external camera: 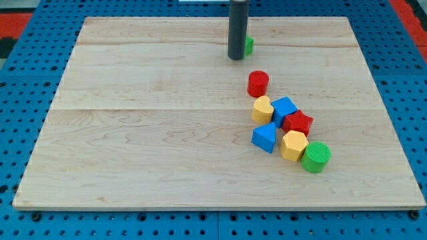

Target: Move the green star to the top center of the board

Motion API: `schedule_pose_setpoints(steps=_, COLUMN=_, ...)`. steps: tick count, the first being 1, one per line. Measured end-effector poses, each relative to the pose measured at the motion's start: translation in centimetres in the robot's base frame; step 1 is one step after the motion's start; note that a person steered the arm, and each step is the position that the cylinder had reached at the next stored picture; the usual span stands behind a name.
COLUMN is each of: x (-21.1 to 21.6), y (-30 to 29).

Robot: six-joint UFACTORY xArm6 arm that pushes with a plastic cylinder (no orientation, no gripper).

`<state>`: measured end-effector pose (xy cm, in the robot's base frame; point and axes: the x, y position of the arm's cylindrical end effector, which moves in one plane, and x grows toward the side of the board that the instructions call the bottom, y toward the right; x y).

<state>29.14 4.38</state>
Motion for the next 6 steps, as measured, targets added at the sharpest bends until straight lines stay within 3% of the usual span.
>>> schedule_pose_setpoints(steps=2, x=-0.1, y=6.6)
schedule_pose_setpoints(steps=3, x=-3.9, y=4.2)
schedule_pose_setpoints(steps=4, x=-5.1, y=0.4)
schedule_pose_setpoints(steps=5, x=-2.7, y=2.1)
schedule_pose_setpoints(steps=6, x=-2.1, y=-1.8)
